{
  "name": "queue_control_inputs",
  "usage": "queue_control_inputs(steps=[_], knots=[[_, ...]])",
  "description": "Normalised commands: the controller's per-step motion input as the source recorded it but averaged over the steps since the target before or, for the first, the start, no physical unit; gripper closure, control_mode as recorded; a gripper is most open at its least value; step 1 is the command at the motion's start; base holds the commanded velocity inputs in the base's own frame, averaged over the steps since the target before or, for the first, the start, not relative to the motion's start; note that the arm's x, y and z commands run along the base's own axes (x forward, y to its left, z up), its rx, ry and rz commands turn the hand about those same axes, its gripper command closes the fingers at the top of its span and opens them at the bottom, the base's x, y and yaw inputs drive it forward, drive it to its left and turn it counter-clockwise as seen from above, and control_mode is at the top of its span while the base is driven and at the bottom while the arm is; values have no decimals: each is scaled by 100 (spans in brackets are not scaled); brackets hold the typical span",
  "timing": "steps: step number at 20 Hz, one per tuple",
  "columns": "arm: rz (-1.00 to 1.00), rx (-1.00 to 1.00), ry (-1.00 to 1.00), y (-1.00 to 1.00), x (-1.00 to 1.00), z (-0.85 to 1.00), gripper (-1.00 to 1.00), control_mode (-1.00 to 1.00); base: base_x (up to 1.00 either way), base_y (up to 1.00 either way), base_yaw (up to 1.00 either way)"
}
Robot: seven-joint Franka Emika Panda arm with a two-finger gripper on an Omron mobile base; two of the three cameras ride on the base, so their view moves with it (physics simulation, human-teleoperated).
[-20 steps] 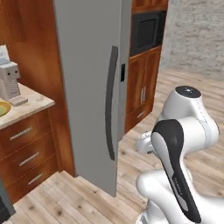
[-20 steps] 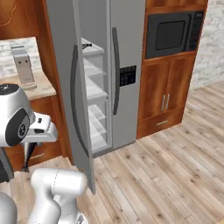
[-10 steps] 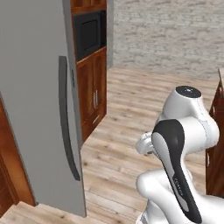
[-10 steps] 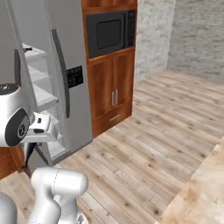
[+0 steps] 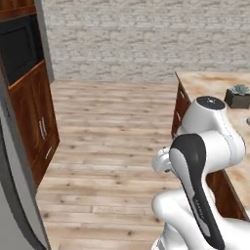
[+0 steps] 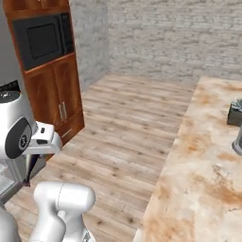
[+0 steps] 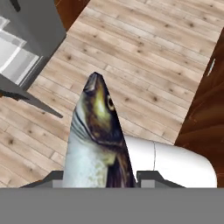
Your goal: Place the fish on the counter behind the older fish on the same shelf of the fridge to maintain FIFO order. Close the fridge door when finished.
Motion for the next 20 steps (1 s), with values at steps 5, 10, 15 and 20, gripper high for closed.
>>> queue_control_inputs(steps=[5,10,15,20], knots=[[0,0,0,0,0,0,100,100,71,0,-33],[0,0,0,0,0,0,100,100,100,1,-3],[0,0,0,0,0,0,100,100,84,22,53],[0,0,0,0,0,0,100,100,60,38,66]])
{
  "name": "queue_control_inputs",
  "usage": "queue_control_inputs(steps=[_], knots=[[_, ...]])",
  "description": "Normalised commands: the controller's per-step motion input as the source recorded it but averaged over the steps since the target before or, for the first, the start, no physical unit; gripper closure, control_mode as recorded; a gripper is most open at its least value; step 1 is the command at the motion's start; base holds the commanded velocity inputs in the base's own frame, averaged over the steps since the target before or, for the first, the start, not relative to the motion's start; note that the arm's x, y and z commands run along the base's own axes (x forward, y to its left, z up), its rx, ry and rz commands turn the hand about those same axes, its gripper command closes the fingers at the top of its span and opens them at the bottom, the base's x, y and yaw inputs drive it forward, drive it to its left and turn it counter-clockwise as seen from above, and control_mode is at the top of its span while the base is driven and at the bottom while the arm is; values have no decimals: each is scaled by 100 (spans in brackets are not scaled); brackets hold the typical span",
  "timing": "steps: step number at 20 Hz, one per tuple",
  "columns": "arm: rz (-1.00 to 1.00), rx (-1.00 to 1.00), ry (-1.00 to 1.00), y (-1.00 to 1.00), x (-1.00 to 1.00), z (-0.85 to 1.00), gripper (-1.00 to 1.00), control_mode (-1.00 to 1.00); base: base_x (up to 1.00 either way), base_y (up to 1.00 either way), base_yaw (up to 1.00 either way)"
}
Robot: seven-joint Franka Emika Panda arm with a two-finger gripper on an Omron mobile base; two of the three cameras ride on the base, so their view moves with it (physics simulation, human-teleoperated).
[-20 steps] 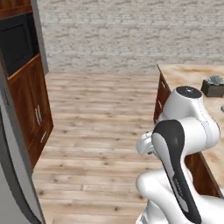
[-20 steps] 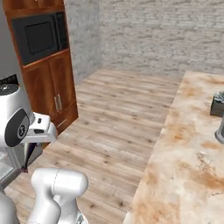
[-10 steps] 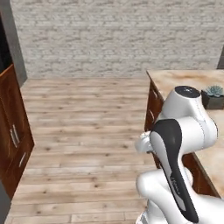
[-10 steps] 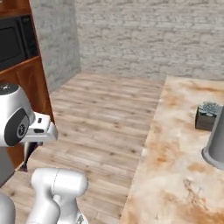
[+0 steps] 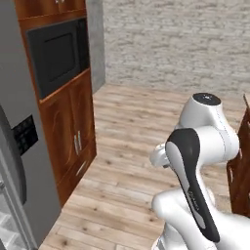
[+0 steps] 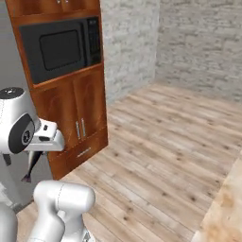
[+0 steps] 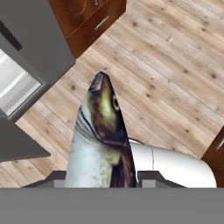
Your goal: Place the fish on the counter behind the older fish on the same shelf of the fridge to maintain FIFO order. Close the fridge door when finished.
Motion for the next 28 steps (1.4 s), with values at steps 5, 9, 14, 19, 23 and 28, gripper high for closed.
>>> queue_control_inputs(steps=[5,9,14,19,23,28], knots=[[0,0,0,0,0,0,100,100,97,2,61],[0,0,0,0,0,0,100,100,98,-31,50],[0,0,0,0,0,0,100,100,18,14,64],[0,0,0,0,0,0,100,100,41,17,64],[0,0,0,0,0,0,100,100,72,6,55],[0,0,0,0,0,0,100,100,45,22,40]])
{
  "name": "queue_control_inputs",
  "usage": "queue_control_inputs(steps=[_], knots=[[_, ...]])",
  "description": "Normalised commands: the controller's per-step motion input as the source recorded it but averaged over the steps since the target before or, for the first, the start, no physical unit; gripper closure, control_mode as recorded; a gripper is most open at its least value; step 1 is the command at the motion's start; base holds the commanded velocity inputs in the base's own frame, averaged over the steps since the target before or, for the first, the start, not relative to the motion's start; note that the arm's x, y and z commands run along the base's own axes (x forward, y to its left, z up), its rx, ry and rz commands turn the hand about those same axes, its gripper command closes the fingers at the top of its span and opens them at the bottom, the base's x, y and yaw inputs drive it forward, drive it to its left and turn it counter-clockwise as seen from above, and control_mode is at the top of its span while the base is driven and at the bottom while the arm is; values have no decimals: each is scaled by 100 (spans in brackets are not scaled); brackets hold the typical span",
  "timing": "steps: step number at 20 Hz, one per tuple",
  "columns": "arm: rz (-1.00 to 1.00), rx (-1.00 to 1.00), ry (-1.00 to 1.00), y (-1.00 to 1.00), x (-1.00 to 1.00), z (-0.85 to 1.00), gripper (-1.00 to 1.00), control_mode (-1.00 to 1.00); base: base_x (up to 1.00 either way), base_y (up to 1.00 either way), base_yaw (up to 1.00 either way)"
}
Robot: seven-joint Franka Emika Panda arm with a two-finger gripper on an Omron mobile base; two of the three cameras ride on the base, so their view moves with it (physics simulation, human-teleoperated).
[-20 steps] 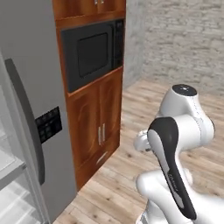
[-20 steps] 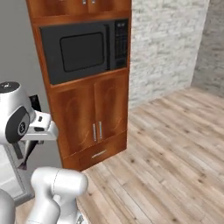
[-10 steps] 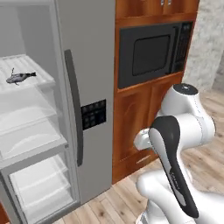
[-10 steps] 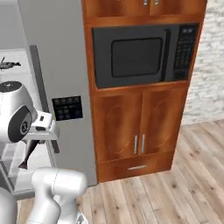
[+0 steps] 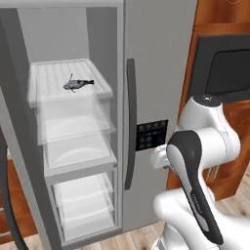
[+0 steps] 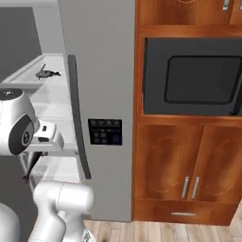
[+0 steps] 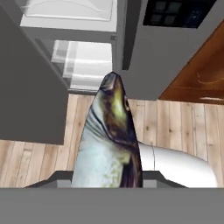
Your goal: Place the fish on the counter behind the older fish on the same shelf of the fridge to maintain FIFO order. Close the fridge door when finished.
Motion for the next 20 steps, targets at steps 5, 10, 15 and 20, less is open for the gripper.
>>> queue_control_inputs(steps=[5,10,15,20], knots=[[0,0,0,0,0,0,100,100,14,34,27],[0,0,0,0,0,0,100,100,56,51,24],[0,0,0,0,0,0,100,100,50,67,22],[0,0,0,0,0,0,100,100,50,46,18]])
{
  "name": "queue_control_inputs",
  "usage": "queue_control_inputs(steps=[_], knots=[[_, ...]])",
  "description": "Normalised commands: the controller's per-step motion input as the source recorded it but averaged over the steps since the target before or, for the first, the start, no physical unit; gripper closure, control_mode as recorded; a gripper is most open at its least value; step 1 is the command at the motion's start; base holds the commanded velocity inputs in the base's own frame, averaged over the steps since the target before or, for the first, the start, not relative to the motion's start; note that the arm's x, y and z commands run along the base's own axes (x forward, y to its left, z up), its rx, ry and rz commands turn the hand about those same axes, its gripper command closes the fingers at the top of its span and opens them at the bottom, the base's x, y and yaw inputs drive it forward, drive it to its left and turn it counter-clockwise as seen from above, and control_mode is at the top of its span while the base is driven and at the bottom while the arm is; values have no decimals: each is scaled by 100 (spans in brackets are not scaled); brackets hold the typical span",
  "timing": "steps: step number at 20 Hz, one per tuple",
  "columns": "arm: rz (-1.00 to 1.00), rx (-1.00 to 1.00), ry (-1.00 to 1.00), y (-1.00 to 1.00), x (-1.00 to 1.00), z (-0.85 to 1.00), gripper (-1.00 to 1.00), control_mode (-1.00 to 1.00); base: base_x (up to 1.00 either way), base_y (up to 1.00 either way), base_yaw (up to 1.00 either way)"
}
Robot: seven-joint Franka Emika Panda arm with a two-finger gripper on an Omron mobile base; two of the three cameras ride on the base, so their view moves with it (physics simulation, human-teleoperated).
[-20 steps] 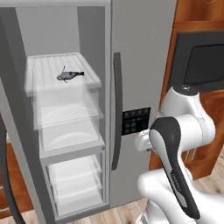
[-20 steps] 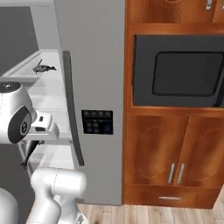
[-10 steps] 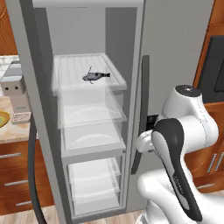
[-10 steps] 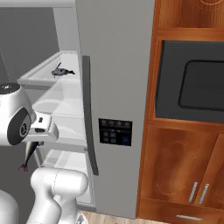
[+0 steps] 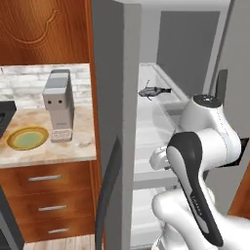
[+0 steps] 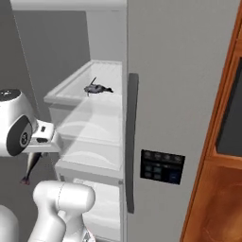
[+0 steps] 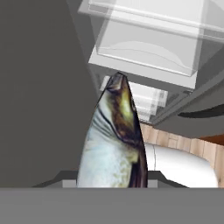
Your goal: Place the fish on the counter behind the older fish on the same shelf of the fridge to maintain FIFO order. Close the fridge door when finished.
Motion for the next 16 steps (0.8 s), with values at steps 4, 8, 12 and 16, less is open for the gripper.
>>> queue_control_inputs(steps=[4,8,12,16], knots=[[0,0,0,0,0,0,100,100,83,0,11],[0,0,0,0,0,0,100,100,47,-9,20],[0,0,0,0,0,0,100,100,19,-12,23],[0,0,0,0,0,0,100,100,29,-2,18]])
